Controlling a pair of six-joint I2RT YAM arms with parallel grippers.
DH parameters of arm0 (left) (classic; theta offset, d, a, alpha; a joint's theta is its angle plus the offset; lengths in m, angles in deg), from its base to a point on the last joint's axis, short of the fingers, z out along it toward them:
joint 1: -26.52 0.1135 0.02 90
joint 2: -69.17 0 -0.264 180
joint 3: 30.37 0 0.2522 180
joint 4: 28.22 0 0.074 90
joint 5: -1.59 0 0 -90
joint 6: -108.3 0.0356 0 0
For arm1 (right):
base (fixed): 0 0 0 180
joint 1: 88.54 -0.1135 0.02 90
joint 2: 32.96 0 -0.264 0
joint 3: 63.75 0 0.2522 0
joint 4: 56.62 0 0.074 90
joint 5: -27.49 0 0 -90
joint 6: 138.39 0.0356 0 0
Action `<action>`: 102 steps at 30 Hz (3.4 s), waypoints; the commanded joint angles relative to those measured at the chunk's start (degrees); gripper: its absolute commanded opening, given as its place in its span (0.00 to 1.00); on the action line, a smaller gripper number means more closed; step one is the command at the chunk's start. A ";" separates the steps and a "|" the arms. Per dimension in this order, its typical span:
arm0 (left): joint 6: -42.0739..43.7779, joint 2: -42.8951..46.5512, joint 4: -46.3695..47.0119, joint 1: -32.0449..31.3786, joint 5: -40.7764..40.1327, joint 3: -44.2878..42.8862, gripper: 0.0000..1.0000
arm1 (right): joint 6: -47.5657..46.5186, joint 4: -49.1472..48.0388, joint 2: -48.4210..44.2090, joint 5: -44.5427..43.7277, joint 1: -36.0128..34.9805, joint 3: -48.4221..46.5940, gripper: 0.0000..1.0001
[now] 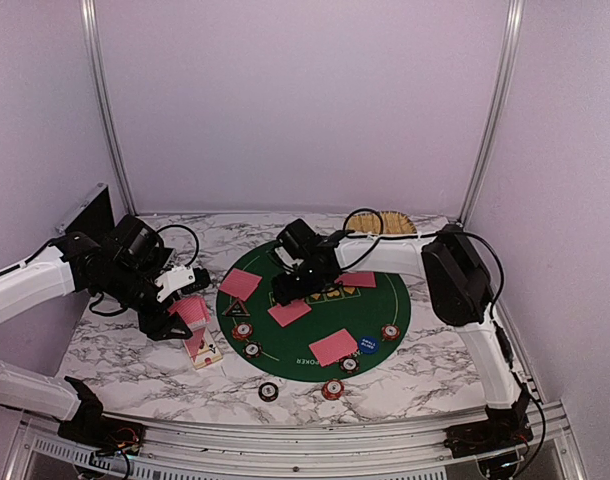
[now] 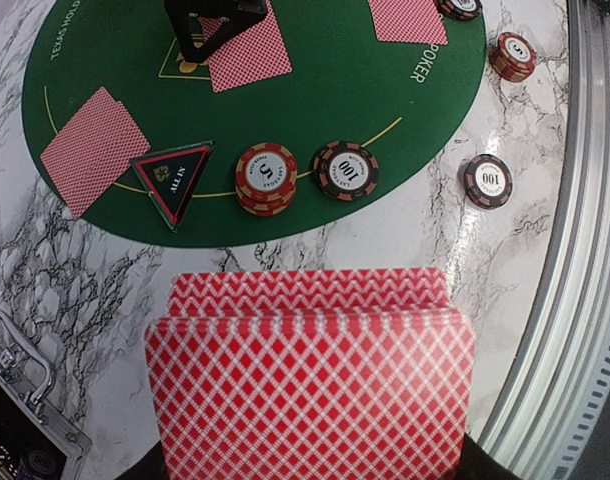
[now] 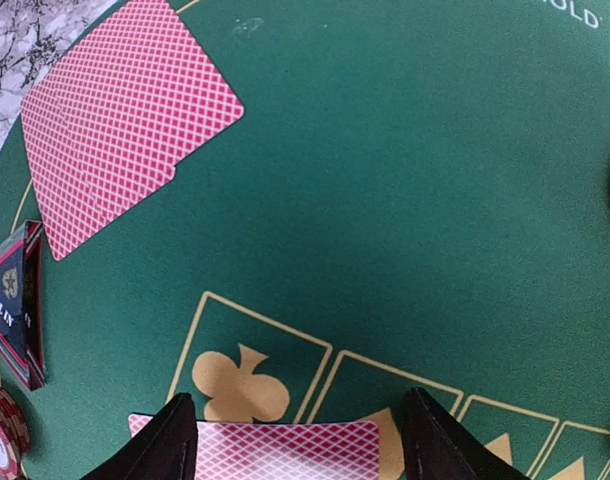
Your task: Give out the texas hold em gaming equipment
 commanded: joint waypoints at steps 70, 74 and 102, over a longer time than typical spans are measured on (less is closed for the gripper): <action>0.70 1.43 -0.38 0.77 1.15 -0.53 0.00 | 3.85 -17.20 -9.79 27.09 0.70 18.40 0.58; 0.67 1.11 -0.38 0.77 1.24 -0.79 0.00 | -1.50 -11.03 -7.21 17.72 -0.44 12.60 0.68; 0.45 0.62 -0.38 0.77 1.22 -1.49 0.00 | -7.98 -2.00 -5.84 0.99 -9.51 10.63 0.53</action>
